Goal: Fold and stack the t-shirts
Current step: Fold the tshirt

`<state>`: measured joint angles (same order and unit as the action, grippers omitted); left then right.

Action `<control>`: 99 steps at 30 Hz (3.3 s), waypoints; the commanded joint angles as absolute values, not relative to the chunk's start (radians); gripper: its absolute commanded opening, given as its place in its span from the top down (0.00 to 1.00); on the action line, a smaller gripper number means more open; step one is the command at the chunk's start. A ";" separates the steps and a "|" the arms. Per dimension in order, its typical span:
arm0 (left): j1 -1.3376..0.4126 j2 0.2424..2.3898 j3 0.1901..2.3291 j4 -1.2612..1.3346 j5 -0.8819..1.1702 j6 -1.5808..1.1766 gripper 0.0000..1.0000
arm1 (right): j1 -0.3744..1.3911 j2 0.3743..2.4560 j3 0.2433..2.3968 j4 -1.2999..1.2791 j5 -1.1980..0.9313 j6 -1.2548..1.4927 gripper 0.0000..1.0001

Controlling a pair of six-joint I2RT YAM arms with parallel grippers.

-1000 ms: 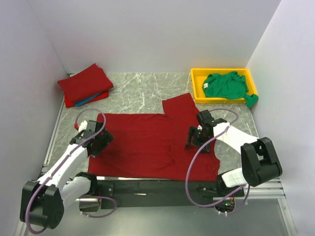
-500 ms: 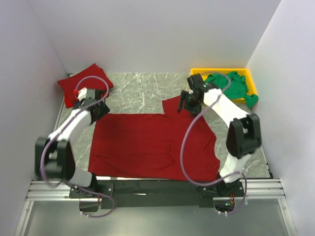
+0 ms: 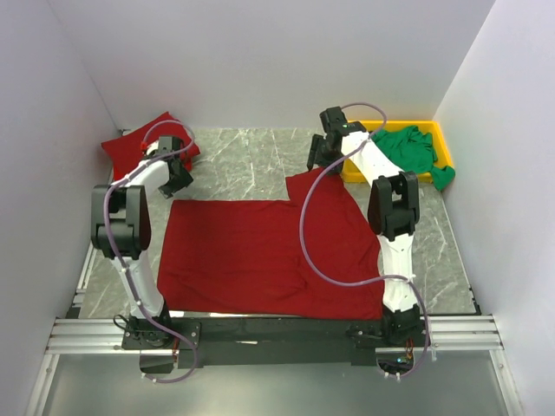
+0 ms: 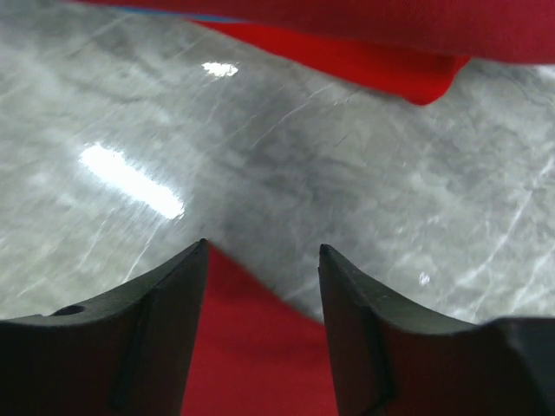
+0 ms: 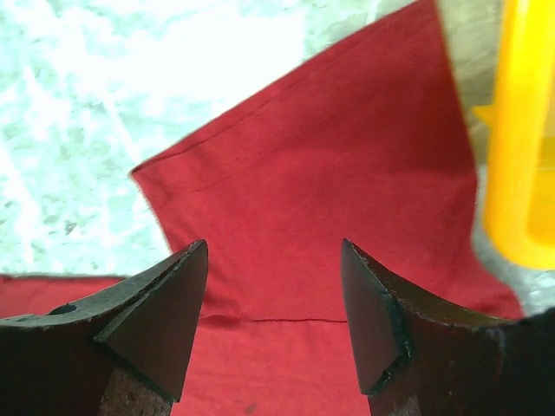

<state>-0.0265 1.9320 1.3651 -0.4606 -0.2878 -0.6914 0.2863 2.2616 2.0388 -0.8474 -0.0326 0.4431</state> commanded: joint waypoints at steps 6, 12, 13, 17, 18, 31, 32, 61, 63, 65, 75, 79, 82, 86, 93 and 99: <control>-0.026 1.967 1.427 -0.525 -0.261 -0.706 0.43 | 0.242 2.273 2.123 -0.844 -0.011 0.433 0.31; -0.018 1.937 1.374 -0.531 -0.256 -0.706 0.42 | 0.215 2.345 2.209 -0.822 -0.009 0.420 0.28; -0.017 1.936 1.370 -0.537 -0.262 -0.706 0.42 | 0.213 2.373 2.224 -0.828 -0.009 0.420 0.28; -0.017 1.934 1.367 -0.541 -0.275 -0.712 0.42 | 0.204 2.408 2.255 -0.830 -0.020 0.416 0.28; -0.015 1.931 1.370 -0.545 -0.279 -0.716 0.41 | 0.204 2.410 2.247 -0.827 -0.023 0.417 0.28; -0.012 1.913 1.394 -0.578 -0.318 -0.735 0.41 | 0.199 2.451 2.241 -0.779 0.098 0.390 0.27; -0.012 1.911 1.394 -0.580 -0.316 -0.735 0.41 | 0.199 2.453 2.241 -0.775 0.107 0.388 0.27; -0.014 2.013 1.385 -0.621 -0.356 -0.739 0.72 | 0.201 2.439 2.206 -0.753 0.123 0.362 0.26; -0.014 2.023 1.393 -0.629 -0.365 -0.730 0.86 | 0.201 2.439 2.209 -0.752 0.121 0.362 0.26; -0.014 2.032 1.399 -0.641 -0.382 -0.724 0.99 | 0.202 2.444 2.214 -0.753 0.129 0.364 0.26; -0.008 2.023 1.413 -0.663 -0.460 -0.667 0.99 | 0.201 2.477 2.229 -0.772 0.161 0.387 0.26; -0.006 2.022 1.416 -0.673 -0.468 -0.667 0.99 | 0.201 2.490 2.229 -0.779 0.156 0.403 0.26; -0.005 2.017 1.419 -0.673 -0.459 -0.661 0.99 | 0.201 2.496 2.232 -0.784 0.163 0.413 0.26; -0.005 2.013 1.427 -0.677 -0.466 -0.655 0.99 | 0.202 2.496 2.232 -0.785 0.167 0.426 0.26; -0.003 2.022 1.379 -0.603 -0.457 -0.606 0.99 | 0.221 2.520 2.281 -0.789 0.244 0.445 0.26; -0.003 1.994 1.344 -0.569 -0.407 -0.583 0.99 | 0.244 2.526 2.266 -0.804 0.298 0.446 0.27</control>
